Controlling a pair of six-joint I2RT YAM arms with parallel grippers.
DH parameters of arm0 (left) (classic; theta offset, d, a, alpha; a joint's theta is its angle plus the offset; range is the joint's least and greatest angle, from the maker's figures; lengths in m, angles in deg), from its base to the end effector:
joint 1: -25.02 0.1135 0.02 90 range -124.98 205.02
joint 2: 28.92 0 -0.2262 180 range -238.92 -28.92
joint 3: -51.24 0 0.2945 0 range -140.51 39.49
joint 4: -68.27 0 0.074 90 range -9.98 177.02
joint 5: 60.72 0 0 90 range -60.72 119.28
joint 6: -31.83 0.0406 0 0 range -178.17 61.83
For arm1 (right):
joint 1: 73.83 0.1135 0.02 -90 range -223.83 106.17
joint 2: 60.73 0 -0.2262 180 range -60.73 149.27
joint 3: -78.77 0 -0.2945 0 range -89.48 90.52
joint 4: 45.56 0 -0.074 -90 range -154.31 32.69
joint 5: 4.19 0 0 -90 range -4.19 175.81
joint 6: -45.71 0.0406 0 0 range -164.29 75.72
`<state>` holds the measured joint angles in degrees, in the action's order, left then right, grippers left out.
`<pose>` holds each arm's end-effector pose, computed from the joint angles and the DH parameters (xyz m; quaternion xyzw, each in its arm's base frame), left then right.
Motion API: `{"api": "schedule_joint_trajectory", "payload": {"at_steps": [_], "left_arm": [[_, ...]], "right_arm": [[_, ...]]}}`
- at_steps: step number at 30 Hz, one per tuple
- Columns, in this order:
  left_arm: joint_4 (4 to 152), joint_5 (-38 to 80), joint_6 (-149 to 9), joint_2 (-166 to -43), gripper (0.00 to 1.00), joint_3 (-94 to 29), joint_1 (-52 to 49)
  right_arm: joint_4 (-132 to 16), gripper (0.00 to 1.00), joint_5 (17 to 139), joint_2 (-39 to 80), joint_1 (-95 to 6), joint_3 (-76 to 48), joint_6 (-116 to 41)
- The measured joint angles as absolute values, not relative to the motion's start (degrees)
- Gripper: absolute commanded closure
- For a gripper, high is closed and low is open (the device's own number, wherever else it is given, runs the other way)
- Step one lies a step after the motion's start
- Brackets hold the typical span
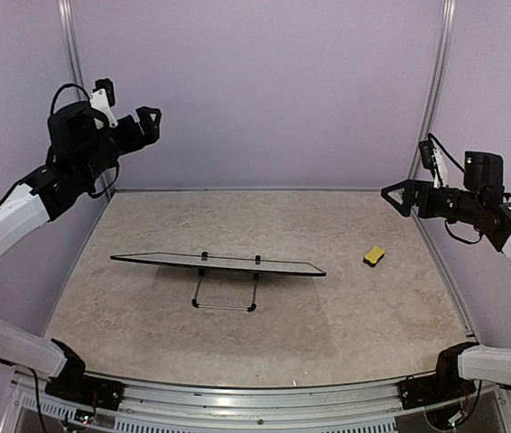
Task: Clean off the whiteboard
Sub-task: Rotate the whiteboard at the center of the board.
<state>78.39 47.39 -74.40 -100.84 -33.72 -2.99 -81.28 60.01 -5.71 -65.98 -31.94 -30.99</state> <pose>0.3142 -0.1528 0.4007 -0.0437 0.6884 -0.1691 0.7040 0.2736 0.0556 0.3310 -0.0873 0.8106 0.2821 0.5058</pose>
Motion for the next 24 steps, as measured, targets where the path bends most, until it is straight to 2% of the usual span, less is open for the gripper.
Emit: {"api": "schedule_joint_trajectory", "payload": {"at_steps": [8, 12, 16, 24], "left_arm": [[94.02, 44.94, -64.57, -101.43, 0.01, -37.72, -10.53], [96.75, 45.20, -63.36, -94.75, 0.01, -34.93, -17.85], [98.02, 47.82, -62.80, -88.63, 0.01, -34.38, -25.63], [102.72, 56.72, -62.53, -90.24, 0.01, -32.59, -38.49]], "right_arm": [[-92.07, 0.00, 63.51, 6.86, -51.79, -14.28, -40.14], [-92.88, 0.01, 65.84, 10.27, -51.35, -13.88, -40.65], [-93.15, 0.00, 65.60, 19.82, -51.35, -9.71, -41.87], [-95.35, 0.00, 63.07, 44.52, -51.35, 8.15, -44.71]]}}
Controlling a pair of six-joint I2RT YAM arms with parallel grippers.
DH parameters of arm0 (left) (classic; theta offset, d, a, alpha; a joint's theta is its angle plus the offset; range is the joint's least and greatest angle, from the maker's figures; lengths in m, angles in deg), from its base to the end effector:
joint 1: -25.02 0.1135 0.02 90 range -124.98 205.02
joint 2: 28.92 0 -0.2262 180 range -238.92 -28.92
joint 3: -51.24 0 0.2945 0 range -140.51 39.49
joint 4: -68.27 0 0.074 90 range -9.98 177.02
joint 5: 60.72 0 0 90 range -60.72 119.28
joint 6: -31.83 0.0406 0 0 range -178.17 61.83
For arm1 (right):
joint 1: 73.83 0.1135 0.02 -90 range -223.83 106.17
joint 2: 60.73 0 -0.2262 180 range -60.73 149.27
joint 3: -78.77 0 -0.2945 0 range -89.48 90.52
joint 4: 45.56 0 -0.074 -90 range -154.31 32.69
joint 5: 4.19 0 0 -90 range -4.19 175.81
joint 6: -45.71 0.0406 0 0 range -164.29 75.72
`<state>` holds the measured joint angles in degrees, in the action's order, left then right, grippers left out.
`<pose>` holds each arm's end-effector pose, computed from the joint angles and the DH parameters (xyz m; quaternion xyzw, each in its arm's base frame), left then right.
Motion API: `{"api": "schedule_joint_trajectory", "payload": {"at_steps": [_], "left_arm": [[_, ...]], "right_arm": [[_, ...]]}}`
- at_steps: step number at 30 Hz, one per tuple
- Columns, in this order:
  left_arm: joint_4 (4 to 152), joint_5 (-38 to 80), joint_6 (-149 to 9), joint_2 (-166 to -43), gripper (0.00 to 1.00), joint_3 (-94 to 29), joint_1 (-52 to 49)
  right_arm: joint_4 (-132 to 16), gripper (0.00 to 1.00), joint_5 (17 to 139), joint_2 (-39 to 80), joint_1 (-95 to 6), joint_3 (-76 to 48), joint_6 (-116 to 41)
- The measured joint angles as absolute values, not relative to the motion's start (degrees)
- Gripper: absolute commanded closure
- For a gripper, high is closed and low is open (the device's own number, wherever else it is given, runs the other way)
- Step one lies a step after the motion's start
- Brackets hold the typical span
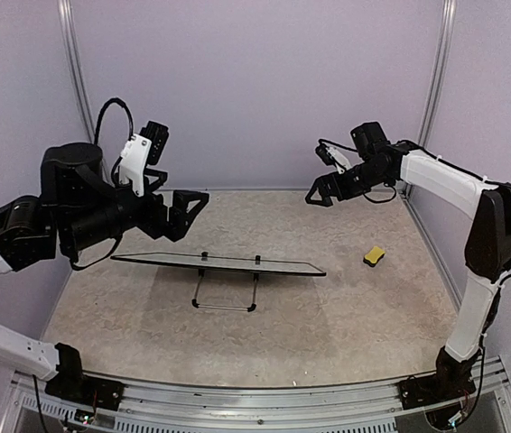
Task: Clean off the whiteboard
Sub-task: Rotate the whiteboard at the center of the board.
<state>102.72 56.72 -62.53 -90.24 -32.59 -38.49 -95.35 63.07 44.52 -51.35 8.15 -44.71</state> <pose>0.1466 -0.2522 0.4019 0.2426 0.7300 -0.1887 0.6104 0.4108 0.1870 0.2732 -0.2531 0.8751 0.2500 0.3282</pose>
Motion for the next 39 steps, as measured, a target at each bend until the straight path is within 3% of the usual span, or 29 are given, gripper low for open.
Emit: {"api": "schedule_joint_trajectory", "payload": {"at_steps": [7, 13, 19, 29, 39], "left_arm": [[104.99, 56.26, -64.19, -88.84, 0.02, -25.72, -41.68], [106.50, 56.89, -65.96, -88.32, 0.10, -25.62, -44.32], [110.52, 63.54, -72.13, -89.24, 0.09, -26.05, -44.50], [105.65, 74.55, -82.16, -77.43, 0.10, -13.83, -44.52], [103.66, 84.74, -88.46, -81.92, 0.10, -12.20, -44.58]], "right_arm": [[-96.86, 0.00, 62.41, 46.34, -51.35, 10.62, -44.80], [-97.43, 0.00, 62.65, 46.36, -51.35, 12.10, -45.19], [-97.32, 0.00, 64.62, 48.26, -51.35, 11.19, -45.37], [-99.92, 0.02, 68.60, 59.38, -51.35, 11.10, -47.62], [-101.98, 0.10, 68.20, 62.20, -51.35, 10.68, -49.19]]}}
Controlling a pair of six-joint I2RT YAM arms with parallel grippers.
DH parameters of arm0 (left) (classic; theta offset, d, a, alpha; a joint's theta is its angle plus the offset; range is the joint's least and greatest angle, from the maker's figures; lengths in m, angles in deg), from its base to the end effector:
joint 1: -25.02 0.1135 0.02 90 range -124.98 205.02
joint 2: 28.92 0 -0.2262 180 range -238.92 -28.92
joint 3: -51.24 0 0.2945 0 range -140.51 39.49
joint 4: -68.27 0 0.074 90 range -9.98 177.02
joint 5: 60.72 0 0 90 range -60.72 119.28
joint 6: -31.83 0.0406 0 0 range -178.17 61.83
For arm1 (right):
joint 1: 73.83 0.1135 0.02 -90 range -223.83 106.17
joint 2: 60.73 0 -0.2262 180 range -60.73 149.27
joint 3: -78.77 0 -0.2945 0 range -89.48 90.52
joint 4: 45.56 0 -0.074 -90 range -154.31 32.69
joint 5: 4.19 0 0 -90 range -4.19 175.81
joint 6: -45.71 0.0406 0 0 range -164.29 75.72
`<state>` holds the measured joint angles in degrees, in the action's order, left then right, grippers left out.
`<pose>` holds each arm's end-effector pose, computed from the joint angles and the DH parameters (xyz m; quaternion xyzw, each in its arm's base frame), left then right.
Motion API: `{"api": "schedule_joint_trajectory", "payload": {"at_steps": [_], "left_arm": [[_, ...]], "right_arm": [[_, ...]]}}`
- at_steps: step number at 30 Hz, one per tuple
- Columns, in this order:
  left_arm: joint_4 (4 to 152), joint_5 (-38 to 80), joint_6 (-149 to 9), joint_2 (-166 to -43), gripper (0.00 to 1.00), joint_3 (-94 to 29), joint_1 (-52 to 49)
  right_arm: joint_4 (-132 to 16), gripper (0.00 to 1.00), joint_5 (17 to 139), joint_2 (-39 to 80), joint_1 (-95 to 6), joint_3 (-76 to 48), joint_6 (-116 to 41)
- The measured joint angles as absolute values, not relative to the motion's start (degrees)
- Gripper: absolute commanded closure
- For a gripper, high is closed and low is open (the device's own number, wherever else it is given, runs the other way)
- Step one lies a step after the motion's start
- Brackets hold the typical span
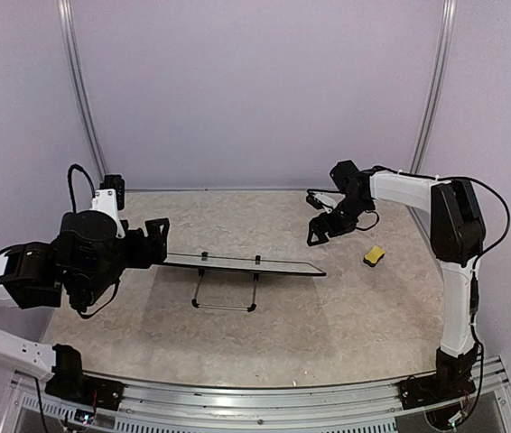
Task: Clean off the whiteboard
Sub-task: Rotate the whiteboard at the center of the board.
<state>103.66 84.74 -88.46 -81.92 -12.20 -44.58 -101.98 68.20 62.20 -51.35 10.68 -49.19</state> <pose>0.1225 -0.2334 0.3066 0.0154 0.7870 -0.1118 0.6066 0.4345 0.1931 0.1430 -0.2585 0.9345 0.1779 0.1681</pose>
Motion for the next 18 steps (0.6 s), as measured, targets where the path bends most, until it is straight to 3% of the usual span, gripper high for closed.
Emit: {"api": "schedule_joint_trajectory", "payload": {"at_steps": [7, 18], "left_arm": [[102.81, 92.48, -92.72, -82.55, 0.09, -8.89, -44.56], [97.34, 99.21, -93.64, -83.73, 0.09, -4.76, -43.29]], "right_arm": [[-101.82, 0.21, 68.66, 63.54, -51.07, 9.13, -49.89], [-96.21, 0.24, 64.21, 62.99, -50.35, 2.20, -49.50]]}}
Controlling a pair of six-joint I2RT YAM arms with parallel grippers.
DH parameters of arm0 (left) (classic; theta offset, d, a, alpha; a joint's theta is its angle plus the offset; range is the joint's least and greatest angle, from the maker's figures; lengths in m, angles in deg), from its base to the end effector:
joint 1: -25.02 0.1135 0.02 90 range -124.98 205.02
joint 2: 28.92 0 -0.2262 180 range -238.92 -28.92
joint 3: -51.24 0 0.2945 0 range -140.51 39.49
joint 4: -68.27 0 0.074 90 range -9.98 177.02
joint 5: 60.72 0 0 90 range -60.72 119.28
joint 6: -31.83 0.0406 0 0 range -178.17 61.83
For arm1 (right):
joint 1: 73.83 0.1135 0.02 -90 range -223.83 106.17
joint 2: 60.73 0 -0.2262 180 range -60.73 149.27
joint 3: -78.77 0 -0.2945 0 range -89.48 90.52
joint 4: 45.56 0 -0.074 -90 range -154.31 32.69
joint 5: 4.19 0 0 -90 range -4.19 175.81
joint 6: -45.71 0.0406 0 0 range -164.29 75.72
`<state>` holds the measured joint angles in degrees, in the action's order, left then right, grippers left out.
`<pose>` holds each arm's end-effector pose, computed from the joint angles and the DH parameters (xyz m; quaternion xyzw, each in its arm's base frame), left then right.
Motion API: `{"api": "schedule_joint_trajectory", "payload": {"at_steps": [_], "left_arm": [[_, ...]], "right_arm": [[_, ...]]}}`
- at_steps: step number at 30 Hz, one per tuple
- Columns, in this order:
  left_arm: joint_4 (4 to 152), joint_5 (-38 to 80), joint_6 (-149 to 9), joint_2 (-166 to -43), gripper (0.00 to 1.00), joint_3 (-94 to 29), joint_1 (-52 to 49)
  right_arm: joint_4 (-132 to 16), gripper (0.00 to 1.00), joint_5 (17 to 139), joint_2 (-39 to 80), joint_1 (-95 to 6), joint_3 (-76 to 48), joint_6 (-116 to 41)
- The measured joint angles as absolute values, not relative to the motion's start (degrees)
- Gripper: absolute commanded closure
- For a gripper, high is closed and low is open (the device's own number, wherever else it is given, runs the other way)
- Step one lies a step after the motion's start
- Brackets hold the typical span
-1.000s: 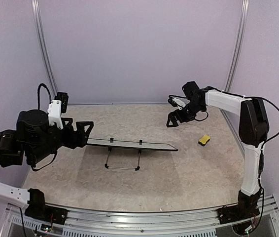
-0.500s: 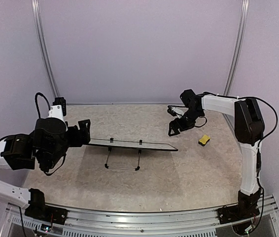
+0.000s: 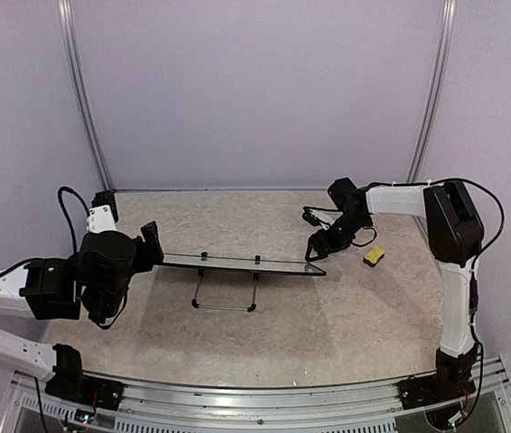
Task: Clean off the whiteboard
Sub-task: Rotate the whiteboard at the center of the board.
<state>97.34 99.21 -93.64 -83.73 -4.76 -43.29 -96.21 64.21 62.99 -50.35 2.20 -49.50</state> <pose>0.1322 -0.2292 0.2634 -0.0852 0.7570 -0.0297 0.6472 0.4144 0.1963 0.0939 -0.2701 0.9308 0.2083 0.1312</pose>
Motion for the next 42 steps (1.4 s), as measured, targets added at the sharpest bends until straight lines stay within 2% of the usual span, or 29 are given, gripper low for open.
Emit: {"api": "schedule_joint_trajectory", "payload": {"at_steps": [7, 25, 42], "left_arm": [[92.32, 99.34, -92.61, -83.90, 0.09, -0.52, -39.60], [83.97, 96.94, -87.54, -84.23, 0.09, 0.02, -34.05], [65.78, 91.58, -79.91, -94.05, 0.09, -0.31, -24.74]], "right_arm": [[-92.03, 0.25, 61.80, 61.26, -50.26, -1.58, -49.10], [-89.82, 0.27, 60.51, 54.88, -45.15, -11.30, -47.16], [-88.75, 0.27, 61.67, 48.72, -42.44, -19.83, -44.67]]}}
